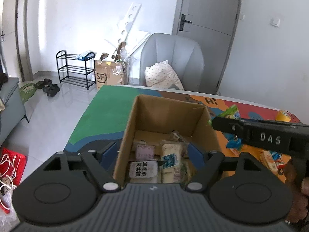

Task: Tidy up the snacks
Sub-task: 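Carry both snacks over the cardboard box and open both tools to release, then withdraw both tools from the box toward the snack pile, then grasp the cream rice-cake packet with left tool while right tool grasps the red bar, then carry both packets over the cardboard box and open both tools to drop them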

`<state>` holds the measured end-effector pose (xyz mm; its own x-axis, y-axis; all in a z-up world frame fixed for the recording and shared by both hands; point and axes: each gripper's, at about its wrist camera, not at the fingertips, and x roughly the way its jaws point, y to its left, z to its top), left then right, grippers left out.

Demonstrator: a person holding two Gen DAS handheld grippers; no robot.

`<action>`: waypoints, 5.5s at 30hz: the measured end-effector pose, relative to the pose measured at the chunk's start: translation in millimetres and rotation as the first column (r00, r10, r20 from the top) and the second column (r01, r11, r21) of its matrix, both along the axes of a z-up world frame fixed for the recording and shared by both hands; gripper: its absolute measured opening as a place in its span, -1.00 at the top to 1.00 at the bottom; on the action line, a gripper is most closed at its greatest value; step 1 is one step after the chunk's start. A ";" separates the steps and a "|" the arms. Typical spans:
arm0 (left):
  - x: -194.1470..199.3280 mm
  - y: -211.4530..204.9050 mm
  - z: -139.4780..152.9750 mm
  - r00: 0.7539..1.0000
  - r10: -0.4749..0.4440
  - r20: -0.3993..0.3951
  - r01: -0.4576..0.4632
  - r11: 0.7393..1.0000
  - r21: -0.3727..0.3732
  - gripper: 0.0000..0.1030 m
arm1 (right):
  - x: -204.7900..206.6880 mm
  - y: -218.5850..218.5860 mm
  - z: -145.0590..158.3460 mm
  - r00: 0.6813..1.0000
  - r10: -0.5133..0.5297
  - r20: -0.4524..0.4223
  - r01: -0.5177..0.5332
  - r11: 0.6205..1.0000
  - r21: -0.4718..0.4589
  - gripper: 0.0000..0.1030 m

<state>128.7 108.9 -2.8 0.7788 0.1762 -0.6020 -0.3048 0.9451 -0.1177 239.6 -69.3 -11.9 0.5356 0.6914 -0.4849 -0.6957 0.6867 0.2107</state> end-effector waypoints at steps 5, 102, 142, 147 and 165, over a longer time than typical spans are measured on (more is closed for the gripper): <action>-6.3 8.2 -1.1 0.999 0.041 -0.001 -0.041 0.999 -0.004 -0.68 | -0.5 -2.9 1.5 1.000 0.000 -0.002 0.000 0.999 0.034 -0.19; 143.2 -244.4 -103.5 0.916 -0.374 -0.144 0.353 0.924 -0.150 0.35 | 62.0 -267.0 -111.5 0.886 -0.406 -0.224 0.419 0.908 0.013 -0.27; 99.2 -182.9 -67.6 0.954 -0.296 -0.046 0.288 0.948 -0.132 0.36 | 32.2 -236.5 -88.0 0.879 -0.459 -0.129 0.460 0.888 -0.022 0.91; 94.5 -178.5 -63.4 0.956 -0.293 -0.032 0.286 0.948 -0.141 0.36 | 26.9 -236.2 -73.0 0.883 -0.458 -0.102 0.461 0.887 0.009 0.92; 80.5 -138.7 -16.4 0.966 -0.254 0.039 0.257 0.963 -0.086 0.36 | 22.9 -187.1 -26.4 0.929 -0.370 -0.014 0.371 0.927 0.056 0.92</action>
<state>209.2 -29.8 -19.2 0.8073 -0.0845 -0.5841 -0.0498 0.9764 -0.2101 262.5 -256.4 -38.3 0.7575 0.4701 -0.4530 -0.3934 0.8824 0.2579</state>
